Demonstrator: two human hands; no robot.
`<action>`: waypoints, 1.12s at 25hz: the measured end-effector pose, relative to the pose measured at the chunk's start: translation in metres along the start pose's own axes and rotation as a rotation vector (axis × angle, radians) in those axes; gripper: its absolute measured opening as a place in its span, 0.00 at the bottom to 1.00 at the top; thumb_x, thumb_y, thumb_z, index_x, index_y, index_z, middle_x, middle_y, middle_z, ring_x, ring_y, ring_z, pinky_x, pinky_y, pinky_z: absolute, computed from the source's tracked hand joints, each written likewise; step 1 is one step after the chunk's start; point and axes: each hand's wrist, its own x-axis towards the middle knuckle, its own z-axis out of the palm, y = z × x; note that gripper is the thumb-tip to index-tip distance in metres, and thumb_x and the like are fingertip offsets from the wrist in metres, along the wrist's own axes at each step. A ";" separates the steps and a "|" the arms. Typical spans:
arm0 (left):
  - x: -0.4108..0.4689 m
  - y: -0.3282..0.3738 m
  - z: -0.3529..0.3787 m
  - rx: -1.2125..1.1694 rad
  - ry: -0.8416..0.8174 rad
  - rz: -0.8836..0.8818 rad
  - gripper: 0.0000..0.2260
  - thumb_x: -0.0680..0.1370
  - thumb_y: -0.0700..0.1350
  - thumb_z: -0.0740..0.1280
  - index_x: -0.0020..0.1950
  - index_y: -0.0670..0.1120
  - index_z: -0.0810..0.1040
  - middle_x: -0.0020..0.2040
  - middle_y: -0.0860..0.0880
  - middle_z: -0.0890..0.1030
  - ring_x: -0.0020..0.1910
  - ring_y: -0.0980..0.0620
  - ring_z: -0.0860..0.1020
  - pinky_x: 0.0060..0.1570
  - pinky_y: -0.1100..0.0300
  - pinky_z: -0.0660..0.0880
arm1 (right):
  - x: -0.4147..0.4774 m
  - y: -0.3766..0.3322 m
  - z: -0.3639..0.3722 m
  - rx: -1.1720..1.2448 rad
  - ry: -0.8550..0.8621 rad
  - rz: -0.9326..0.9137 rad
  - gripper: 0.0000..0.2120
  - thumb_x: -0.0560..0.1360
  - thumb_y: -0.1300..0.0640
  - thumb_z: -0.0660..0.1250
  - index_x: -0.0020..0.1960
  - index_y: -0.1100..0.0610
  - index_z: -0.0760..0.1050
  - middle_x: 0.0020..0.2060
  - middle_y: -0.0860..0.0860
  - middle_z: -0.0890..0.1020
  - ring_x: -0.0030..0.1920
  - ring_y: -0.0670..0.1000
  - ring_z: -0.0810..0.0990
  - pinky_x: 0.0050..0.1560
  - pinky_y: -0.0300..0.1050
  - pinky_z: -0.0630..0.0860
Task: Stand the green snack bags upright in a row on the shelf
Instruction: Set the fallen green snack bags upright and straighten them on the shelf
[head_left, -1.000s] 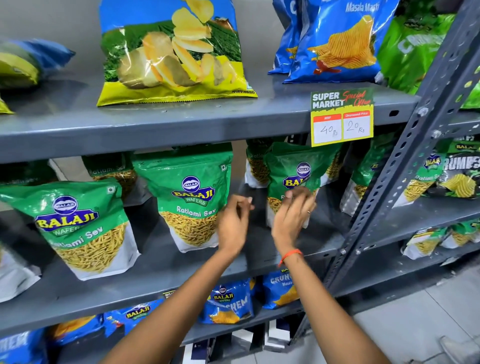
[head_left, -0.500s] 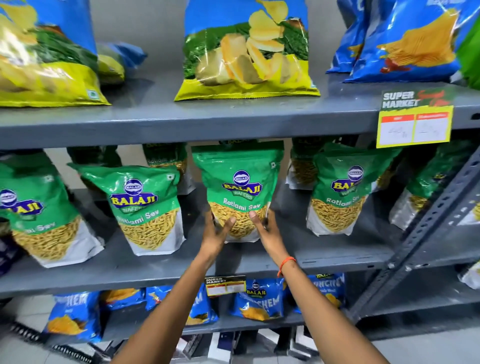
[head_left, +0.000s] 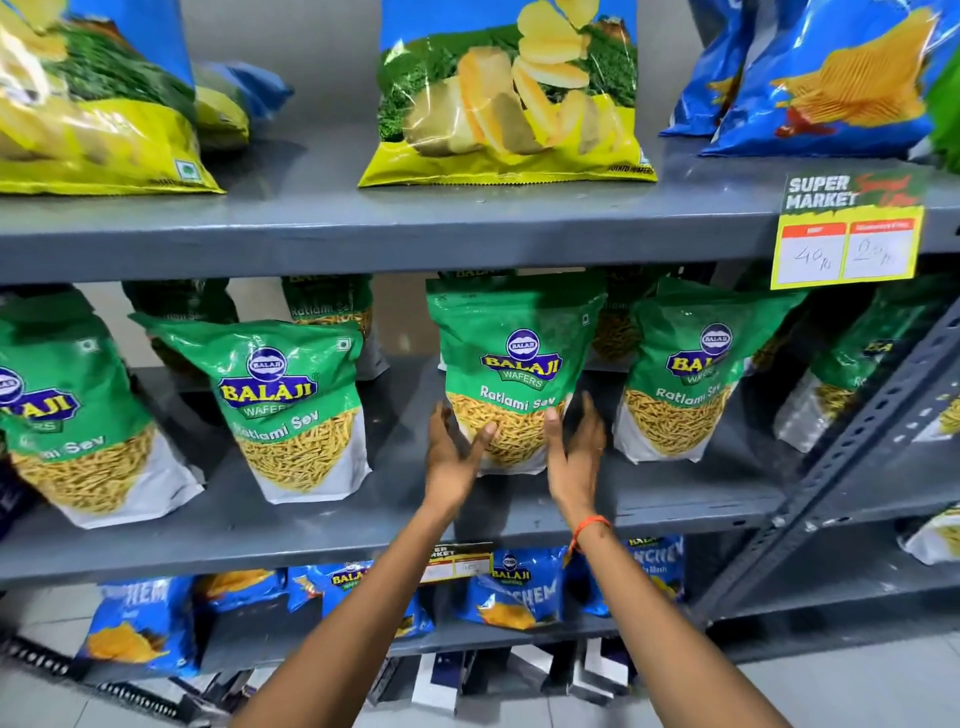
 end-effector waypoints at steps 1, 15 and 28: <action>-0.004 0.002 -0.005 0.055 0.072 0.042 0.31 0.73 0.53 0.68 0.71 0.46 0.60 0.69 0.45 0.71 0.68 0.47 0.70 0.64 0.51 0.71 | -0.005 -0.009 0.004 -0.027 0.124 -0.069 0.34 0.72 0.34 0.54 0.68 0.57 0.64 0.67 0.60 0.67 0.69 0.54 0.63 0.70 0.43 0.57; -0.019 -0.010 -0.179 0.381 0.802 0.110 0.35 0.67 0.61 0.68 0.61 0.36 0.68 0.60 0.35 0.72 0.61 0.39 0.68 0.63 0.51 0.60 | -0.054 -0.056 0.157 -0.101 -0.516 -0.242 0.31 0.70 0.47 0.70 0.66 0.61 0.65 0.63 0.59 0.72 0.64 0.55 0.70 0.63 0.49 0.69; -0.003 -0.035 -0.183 -0.004 0.269 -0.050 0.31 0.73 0.43 0.70 0.71 0.45 0.59 0.69 0.43 0.70 0.64 0.48 0.72 0.50 0.77 0.72 | -0.041 -0.040 0.167 0.039 -0.760 0.043 0.34 0.69 0.53 0.73 0.69 0.58 0.59 0.67 0.55 0.70 0.67 0.56 0.69 0.59 0.46 0.70</action>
